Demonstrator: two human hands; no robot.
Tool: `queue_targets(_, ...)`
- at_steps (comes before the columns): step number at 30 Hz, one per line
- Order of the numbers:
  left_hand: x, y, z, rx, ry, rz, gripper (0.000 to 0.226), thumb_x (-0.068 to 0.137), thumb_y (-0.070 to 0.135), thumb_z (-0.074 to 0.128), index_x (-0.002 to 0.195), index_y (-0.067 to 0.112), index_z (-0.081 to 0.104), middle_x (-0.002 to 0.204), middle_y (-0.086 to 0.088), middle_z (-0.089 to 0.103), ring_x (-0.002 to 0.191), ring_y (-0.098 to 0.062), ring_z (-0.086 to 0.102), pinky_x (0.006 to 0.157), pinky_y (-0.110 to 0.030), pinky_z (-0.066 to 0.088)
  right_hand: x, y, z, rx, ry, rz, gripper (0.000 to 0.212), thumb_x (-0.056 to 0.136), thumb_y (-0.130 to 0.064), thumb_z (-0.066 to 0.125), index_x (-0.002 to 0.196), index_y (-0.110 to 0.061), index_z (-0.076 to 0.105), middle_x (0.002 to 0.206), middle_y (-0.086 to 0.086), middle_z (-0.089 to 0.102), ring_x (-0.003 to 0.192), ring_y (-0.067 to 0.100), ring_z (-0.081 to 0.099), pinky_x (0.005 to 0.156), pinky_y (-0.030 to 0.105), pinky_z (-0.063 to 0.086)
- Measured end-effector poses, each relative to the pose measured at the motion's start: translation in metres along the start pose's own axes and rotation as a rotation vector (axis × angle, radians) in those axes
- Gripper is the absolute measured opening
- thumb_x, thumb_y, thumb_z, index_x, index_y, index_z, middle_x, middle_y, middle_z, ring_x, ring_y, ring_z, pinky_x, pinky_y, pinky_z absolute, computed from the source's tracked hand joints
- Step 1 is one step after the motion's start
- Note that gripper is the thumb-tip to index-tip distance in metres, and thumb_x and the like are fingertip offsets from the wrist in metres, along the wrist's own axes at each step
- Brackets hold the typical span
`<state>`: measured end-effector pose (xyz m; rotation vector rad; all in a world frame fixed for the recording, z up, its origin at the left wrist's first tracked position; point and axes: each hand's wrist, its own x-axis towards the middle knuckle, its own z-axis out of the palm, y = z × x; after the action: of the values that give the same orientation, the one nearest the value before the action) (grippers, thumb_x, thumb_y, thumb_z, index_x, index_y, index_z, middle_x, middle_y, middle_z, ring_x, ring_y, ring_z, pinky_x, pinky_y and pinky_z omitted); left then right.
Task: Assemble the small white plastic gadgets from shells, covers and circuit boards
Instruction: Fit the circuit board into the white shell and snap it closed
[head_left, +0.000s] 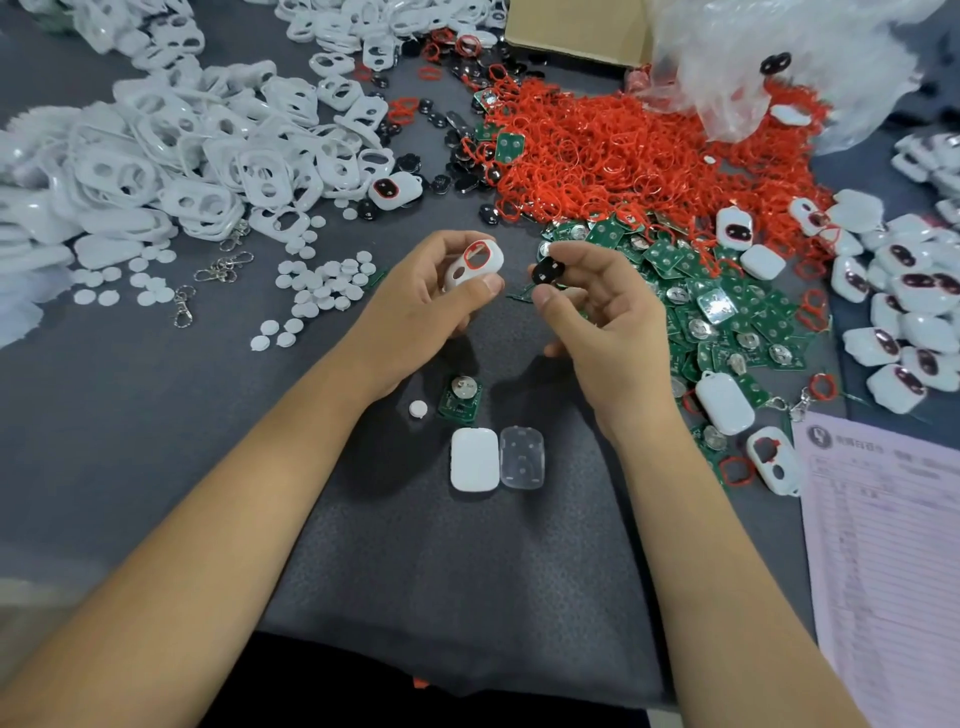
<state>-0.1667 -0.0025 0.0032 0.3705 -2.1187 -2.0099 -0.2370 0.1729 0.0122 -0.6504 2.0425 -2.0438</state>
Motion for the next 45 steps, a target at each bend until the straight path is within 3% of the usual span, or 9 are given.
queue_targets(5,-0.001,0.002,0.001,-0.02,-0.005,-0.008,0.041,0.089,0.035,0.066,0.129,0.024,0.059,0.119,-0.022,0.066,0.069,-0.004,0.051,0.062,-0.017,0.045,-0.001,-0.001,-0.001,-0.016,0.02,-0.011,0.027,0.091,-0.002,0.071,0.107,-0.022,0.064,0.08,-0.012,0.061,0.069,0.007,0.054,0.046,0.021,0.048)
queue_targets(13,-0.002,0.002,0.001,-0.011,-0.03,0.009,0.035,0.09,0.037,0.067,0.124,0.029,0.061,0.115,-0.018,0.068,0.07,-0.004,0.051,0.064,-0.017,0.046,-0.004,-0.007,0.001,-0.018,-0.007,0.0,0.026,0.085,-0.002,0.062,0.099,-0.024,0.059,0.081,-0.002,0.055,0.061,0.014,0.047,0.049,0.025,0.047)
queue_targets(17,-0.003,0.001,0.0,-0.02,-0.066,0.028,0.03,0.097,0.03,0.064,0.126,0.025,0.058,0.105,0.001,0.076,0.067,-0.007,0.05,0.062,-0.016,0.046,-0.006,-0.01,0.001,0.028,-0.033,0.008,0.029,0.083,0.001,0.056,0.101,-0.021,0.059,0.085,0.007,0.05,0.061,0.013,0.045,0.046,0.025,0.046)
queue_targets(25,-0.002,0.002,0.001,-0.04,-0.094,0.051,0.028,0.099,0.031,0.06,0.124,0.02,0.054,0.107,-0.001,0.078,0.06,-0.01,0.05,0.055,-0.014,0.042,-0.001,-0.018,-0.004,0.562,-0.082,0.324,0.036,0.073,-0.006,0.045,0.103,-0.021,0.056,0.067,-0.006,0.05,0.062,0.011,0.049,0.046,0.023,0.039)
queue_targets(28,-0.001,0.003,0.001,-0.061,-0.1,0.032,0.03,0.099,0.04,0.056,0.122,0.021,0.056,0.107,-0.001,0.078,0.058,-0.01,0.053,0.053,-0.015,0.042,0.003,-0.018,-0.006,0.635,-0.079,0.359,0.021,0.087,-0.012,0.047,0.104,-0.018,0.058,0.068,-0.007,0.055,0.061,0.01,0.054,0.044,0.02,0.042)
queue_targets(31,0.002,0.006,0.0,-0.101,-0.114,-0.047,0.038,0.098,0.049,0.042,0.114,0.02,0.06,0.089,-0.006,0.078,0.054,-0.016,0.051,0.051,-0.026,0.037,0.002,-0.014,-0.002,0.475,-0.029,0.403,0.027,0.107,-0.025,0.048,0.087,-0.016,0.064,0.062,-0.004,0.06,0.053,0.01,0.056,0.042,0.021,0.045)
queue_targets(35,0.003,0.003,-0.001,-0.107,-0.103,-0.062,0.048,0.099,0.044,0.028,0.1,0.018,0.067,0.062,-0.005,0.064,0.051,-0.019,0.045,0.049,-0.028,0.034,0.001,-0.006,0.003,0.333,0.002,0.417,0.039,0.105,-0.037,0.058,0.072,-0.019,0.07,0.054,-0.004,0.046,0.047,0.01,0.043,0.04,0.021,0.036)
queue_targets(40,0.005,0.0,0.001,-0.127,-0.087,-0.033,0.045,0.1,0.038,0.03,0.109,0.019,0.069,0.081,0.001,0.068,0.056,-0.01,0.042,0.05,-0.019,0.035,0.0,-0.003,0.002,0.442,-0.052,0.458,0.031,0.096,-0.043,0.062,0.093,-0.013,0.072,0.06,-0.008,0.042,0.048,0.003,0.034,0.036,0.015,0.026)
queue_targets(45,0.004,-0.002,0.001,-0.109,-0.054,-0.037,0.037,0.104,0.03,0.038,0.127,0.012,0.061,0.1,-0.002,0.078,0.059,-0.011,0.051,0.052,-0.02,0.039,-0.002,-0.003,0.001,0.444,-0.104,0.448,0.023,0.099,-0.029,0.061,0.108,-0.011,0.071,0.072,-0.007,0.061,0.051,0.001,0.044,0.037,0.012,0.029)
